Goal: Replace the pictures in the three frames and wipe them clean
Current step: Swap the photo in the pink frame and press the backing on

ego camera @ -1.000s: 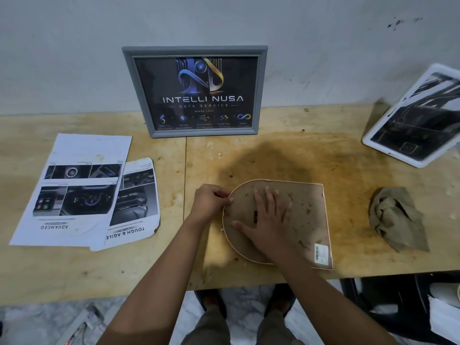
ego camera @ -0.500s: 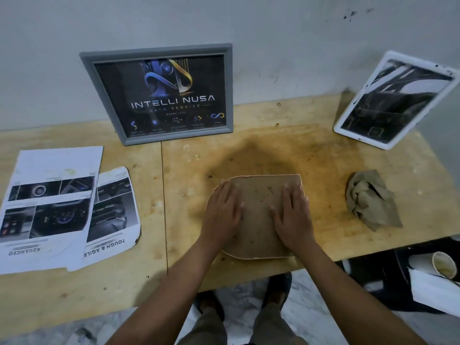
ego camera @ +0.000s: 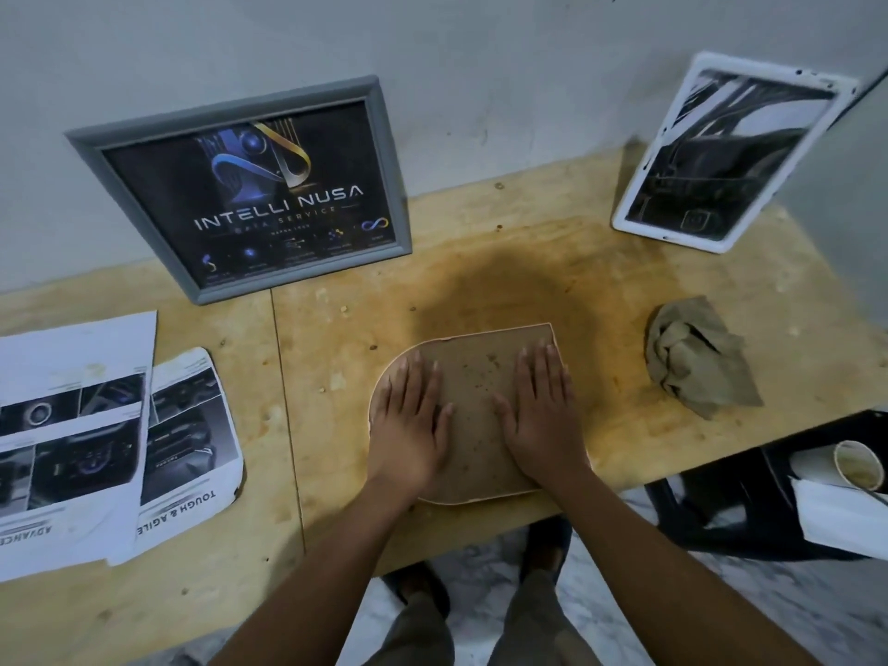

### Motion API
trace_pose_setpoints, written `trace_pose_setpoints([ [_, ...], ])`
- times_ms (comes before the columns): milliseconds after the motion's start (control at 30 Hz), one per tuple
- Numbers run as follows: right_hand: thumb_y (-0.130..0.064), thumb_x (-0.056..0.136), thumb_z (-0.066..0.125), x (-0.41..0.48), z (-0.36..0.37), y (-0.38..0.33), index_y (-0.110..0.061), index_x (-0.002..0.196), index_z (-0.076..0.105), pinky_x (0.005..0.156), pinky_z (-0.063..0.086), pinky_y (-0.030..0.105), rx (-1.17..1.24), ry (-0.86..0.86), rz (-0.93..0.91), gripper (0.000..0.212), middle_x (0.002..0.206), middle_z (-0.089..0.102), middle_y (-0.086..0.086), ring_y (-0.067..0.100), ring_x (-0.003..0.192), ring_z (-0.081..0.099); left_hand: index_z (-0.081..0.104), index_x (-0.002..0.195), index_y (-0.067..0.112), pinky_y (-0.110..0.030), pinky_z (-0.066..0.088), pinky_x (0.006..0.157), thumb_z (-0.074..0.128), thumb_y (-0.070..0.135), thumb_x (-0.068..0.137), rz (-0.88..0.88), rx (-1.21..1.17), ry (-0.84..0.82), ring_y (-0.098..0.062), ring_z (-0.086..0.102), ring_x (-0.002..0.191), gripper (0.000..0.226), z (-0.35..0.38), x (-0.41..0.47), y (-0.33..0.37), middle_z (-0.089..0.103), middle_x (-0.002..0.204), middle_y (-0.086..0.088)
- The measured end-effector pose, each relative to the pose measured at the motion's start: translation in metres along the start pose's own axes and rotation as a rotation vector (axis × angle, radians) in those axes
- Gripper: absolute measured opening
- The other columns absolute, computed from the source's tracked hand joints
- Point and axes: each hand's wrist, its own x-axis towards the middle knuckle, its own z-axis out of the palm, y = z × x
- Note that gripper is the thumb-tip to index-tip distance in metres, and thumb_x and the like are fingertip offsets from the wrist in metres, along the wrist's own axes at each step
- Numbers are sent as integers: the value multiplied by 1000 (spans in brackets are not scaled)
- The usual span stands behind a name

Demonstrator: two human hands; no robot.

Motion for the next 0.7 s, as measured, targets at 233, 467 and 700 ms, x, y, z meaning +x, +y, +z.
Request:
trace_pose_setpoints([
  [233,-31,97,23,-14,8,-23,0,143,30,116,2,35,153,35,73,56,151,29,17,26,141,24,23,148,16,-40,10,116,20,43,97,-3,-13,-1,-22,10,144,57,-2,0,2,19,156,-9],
  [467,-39,93,29,-23,10,-16,-6,147,18,115,0,39,102,19,16,64,155,18,13,19,143,7,22,148,16,-37,7,117,18,45,97,-1,-27,3,-19,7,145,59,-3,0,1,16,156,-6],
  [700,-78,68,20,-24,-10,-2,-20,148,-12,114,-16,31,83,-189,-66,104,153,-24,-6,8,140,-23,16,149,20,-30,-6,116,9,52,91,-12,-107,-39,-11,-5,142,67,-10,0,0,7,157,-1],
])
